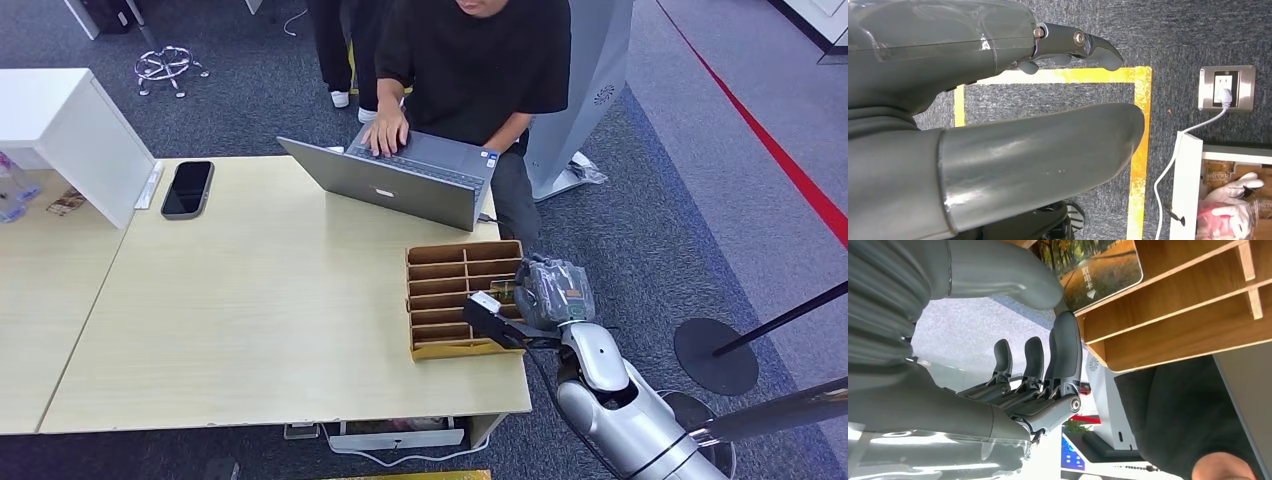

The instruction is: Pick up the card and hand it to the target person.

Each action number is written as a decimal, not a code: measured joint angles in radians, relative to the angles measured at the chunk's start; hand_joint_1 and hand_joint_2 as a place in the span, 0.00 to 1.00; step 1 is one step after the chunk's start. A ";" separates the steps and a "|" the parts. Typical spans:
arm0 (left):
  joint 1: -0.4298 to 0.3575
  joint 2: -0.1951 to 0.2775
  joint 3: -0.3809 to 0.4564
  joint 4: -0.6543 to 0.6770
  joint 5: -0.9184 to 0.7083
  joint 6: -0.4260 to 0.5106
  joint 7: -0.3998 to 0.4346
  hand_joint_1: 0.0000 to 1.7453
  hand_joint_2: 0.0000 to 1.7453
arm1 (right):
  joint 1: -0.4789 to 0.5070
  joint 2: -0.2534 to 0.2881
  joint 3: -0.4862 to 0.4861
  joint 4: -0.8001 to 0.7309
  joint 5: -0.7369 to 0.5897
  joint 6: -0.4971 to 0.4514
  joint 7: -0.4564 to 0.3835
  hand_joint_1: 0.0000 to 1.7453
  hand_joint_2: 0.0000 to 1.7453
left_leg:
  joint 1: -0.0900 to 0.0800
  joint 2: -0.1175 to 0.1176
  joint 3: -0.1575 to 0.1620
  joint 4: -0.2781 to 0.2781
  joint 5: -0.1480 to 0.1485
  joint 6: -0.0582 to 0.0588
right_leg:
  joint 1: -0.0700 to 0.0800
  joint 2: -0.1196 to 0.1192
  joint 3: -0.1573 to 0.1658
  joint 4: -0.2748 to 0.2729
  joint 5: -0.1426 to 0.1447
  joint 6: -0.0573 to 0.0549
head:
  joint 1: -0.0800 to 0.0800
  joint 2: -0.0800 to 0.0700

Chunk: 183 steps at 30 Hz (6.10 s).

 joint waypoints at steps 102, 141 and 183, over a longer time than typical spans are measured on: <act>0.002 -0.009 0.000 0.000 0.027 -0.002 -0.003 0.00 0.00 | -0.040 0.021 0.083 0.003 0.110 0.072 0.023 0.86 1.00 | 0.000 -0.001 0.000 0.000 0.000 0.000 | 0.000 0.000 0.000 0.000 0.000 0.000 | 0.000 0.000; -0.035 -0.009 -0.014 0.000 -0.008 -0.017 0.013 0.00 0.00 | -0.342 -0.071 0.014 -0.175 0.049 0.097 -0.019 0.85 1.00 | 0.000 -0.001 0.000 0.001 0.001 0.001 | 0.000 0.000 0.000 0.000 0.000 0.000 | 0.000 0.000; -0.054 -0.009 -0.051 0.000 -0.056 -0.023 0.060 0.00 0.00 | -0.410 -0.058 0.115 0.217 0.029 0.160 0.015 0.00 1.00 | 0.000 -0.005 -0.001 0.001 0.001 0.001 | 0.000 -0.002 0.000 0.000 0.000 0.000 | 0.000 0.000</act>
